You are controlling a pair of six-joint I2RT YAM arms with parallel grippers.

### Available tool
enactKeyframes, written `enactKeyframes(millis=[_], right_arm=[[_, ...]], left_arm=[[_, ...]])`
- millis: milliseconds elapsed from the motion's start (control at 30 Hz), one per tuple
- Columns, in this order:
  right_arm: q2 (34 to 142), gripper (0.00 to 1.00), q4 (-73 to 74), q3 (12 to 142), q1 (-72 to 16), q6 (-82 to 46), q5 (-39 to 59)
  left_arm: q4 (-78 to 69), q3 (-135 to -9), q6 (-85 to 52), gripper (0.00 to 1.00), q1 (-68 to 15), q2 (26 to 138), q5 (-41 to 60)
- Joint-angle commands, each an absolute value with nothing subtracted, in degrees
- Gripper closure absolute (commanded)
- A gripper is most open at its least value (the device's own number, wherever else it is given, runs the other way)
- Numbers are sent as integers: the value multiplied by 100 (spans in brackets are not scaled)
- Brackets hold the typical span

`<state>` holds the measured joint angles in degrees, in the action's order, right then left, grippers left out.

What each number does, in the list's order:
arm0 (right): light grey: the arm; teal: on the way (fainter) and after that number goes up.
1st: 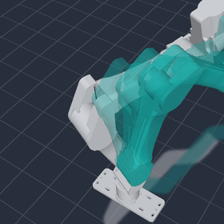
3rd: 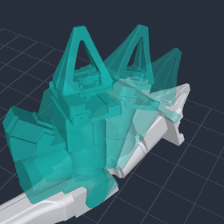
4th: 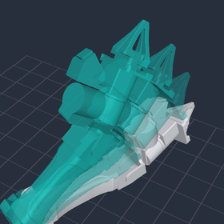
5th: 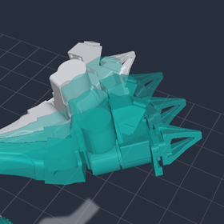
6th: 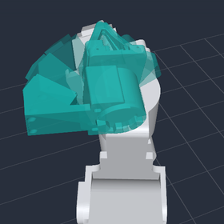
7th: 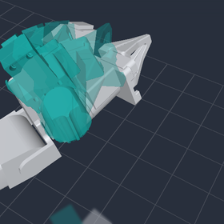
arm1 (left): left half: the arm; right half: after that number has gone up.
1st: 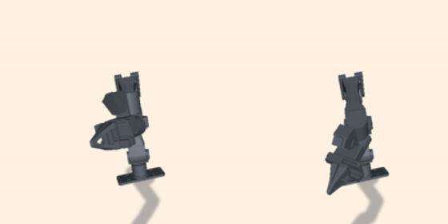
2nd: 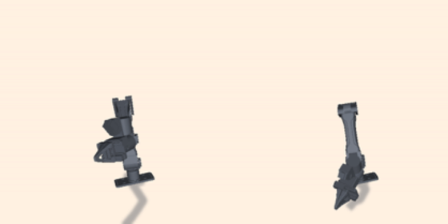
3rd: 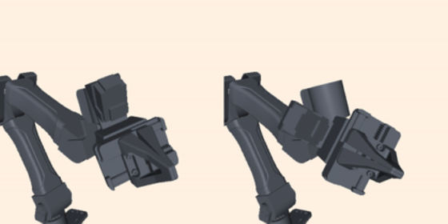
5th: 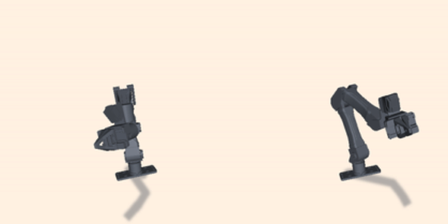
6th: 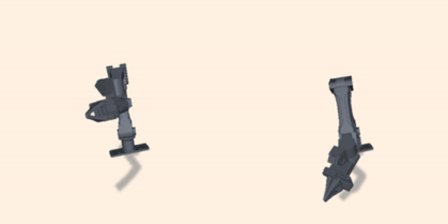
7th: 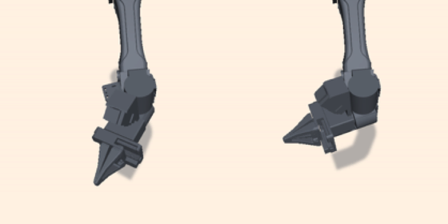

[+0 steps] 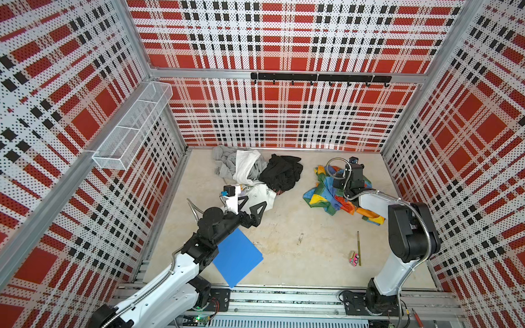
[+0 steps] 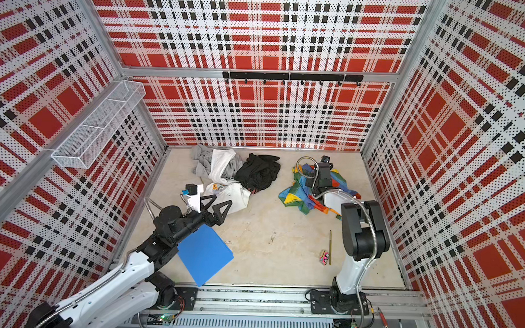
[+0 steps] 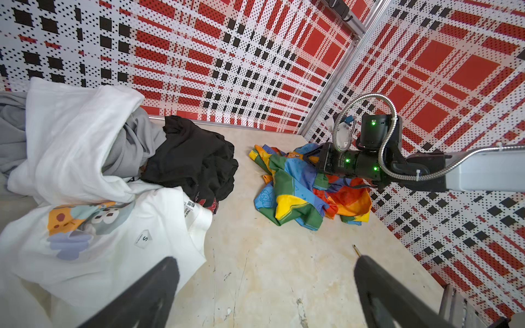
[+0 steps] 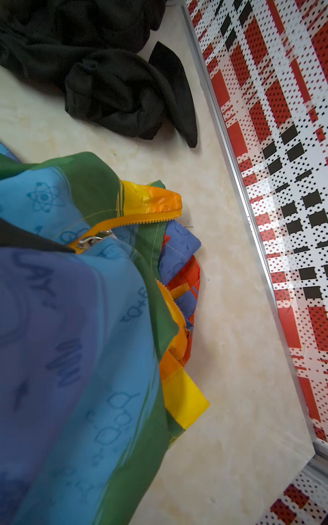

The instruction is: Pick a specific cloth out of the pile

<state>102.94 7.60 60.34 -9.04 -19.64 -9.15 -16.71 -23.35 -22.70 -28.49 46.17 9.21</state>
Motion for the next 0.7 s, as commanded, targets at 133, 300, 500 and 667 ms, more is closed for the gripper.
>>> enactKeyframes(millis=[133,300,500,667], right_arm=[[9787,47,116,5934,-870,-2135,-842],[8732,15,-71,5326,-471,-2226,-515],[7682,4,-683,4936,-423,-2346,-866],[7600,0,-613,4979,22,-2300,-720]], left_arm=[[-1789,-2286,-2285,1,-2884,4484,873],[-1775,-2209,-2285,1,-2882,4359,801],[-1784,-2212,-2262,1,-2866,4412,796],[-1784,-2216,-2228,1,-2863,4451,834]])
